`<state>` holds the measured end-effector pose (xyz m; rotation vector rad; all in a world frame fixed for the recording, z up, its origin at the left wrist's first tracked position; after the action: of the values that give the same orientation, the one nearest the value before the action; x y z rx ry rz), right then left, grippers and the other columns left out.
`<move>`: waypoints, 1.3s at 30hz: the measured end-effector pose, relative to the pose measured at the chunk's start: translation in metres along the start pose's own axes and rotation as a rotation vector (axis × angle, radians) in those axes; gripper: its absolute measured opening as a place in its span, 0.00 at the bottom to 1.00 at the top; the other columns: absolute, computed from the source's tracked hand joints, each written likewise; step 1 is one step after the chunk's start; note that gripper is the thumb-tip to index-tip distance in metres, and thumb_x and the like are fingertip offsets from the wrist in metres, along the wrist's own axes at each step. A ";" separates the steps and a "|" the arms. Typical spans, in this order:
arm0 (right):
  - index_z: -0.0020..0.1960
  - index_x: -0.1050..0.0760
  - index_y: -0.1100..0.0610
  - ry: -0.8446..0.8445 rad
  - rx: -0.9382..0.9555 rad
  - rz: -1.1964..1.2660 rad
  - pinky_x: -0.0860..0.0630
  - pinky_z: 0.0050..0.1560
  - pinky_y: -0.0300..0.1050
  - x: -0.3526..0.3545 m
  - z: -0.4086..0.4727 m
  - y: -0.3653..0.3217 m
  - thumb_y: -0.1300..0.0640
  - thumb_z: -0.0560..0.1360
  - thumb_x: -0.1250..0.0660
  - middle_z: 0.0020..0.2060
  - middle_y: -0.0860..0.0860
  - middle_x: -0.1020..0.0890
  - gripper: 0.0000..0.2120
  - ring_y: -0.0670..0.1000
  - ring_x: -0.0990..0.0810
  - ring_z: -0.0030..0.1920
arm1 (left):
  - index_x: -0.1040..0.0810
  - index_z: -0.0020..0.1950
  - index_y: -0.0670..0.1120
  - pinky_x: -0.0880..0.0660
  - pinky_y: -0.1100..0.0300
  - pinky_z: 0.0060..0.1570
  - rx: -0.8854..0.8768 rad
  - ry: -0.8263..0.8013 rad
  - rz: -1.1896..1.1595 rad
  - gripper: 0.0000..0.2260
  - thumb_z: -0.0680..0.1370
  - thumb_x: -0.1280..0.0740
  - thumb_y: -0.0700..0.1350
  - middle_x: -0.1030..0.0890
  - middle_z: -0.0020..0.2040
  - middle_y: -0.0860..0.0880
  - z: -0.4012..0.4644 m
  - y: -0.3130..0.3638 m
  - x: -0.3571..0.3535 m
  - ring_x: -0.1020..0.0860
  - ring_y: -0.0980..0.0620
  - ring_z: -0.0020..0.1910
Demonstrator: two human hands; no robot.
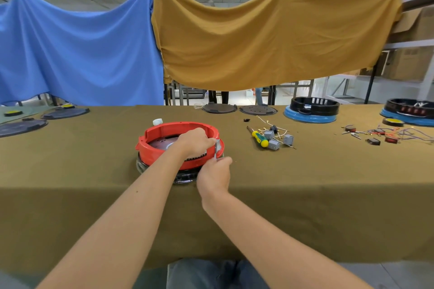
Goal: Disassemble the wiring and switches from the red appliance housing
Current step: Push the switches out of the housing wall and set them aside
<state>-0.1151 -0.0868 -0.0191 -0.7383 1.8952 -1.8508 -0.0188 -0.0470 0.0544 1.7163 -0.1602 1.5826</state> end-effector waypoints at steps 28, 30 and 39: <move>0.64 0.40 0.57 0.032 0.062 -0.152 0.28 0.43 0.50 -0.011 -0.012 -0.002 0.55 0.85 0.52 0.53 0.56 0.18 0.10 0.59 0.20 0.51 | 0.37 0.31 0.47 0.41 0.56 0.32 0.000 0.028 0.005 0.22 0.83 0.40 0.52 0.36 0.26 0.51 -0.003 -0.001 0.000 0.37 0.52 0.27; 0.65 0.40 0.58 -0.012 0.089 -0.217 0.27 0.46 0.50 -0.006 -0.006 -0.006 0.57 0.84 0.52 0.55 0.57 0.19 0.11 0.60 0.21 0.55 | 0.37 0.30 0.47 0.40 0.56 0.32 -0.007 0.029 0.011 0.22 0.83 0.40 0.52 0.36 0.26 0.52 -0.003 0.000 0.000 0.37 0.52 0.26; 0.66 0.38 0.60 -0.165 0.359 -0.735 0.32 0.44 0.49 0.018 0.012 -0.029 0.66 0.79 0.44 0.56 0.59 0.21 0.16 0.63 0.22 0.57 | 0.37 0.30 0.47 0.39 0.56 0.34 -0.002 0.009 -0.009 0.22 0.83 0.41 0.52 0.36 0.26 0.51 -0.001 -0.001 -0.001 0.37 0.50 0.28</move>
<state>-0.1192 -0.1067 0.0111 -1.5330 1.2028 -2.3555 -0.0194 -0.0462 0.0529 1.7062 -0.1490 1.5825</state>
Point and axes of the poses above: each hand's wrist, its own z-axis towards the middle knuckle, its own x-axis out of the back of the hand, y = z × x, the point moved 8 cm from there along z, towards the middle knuckle
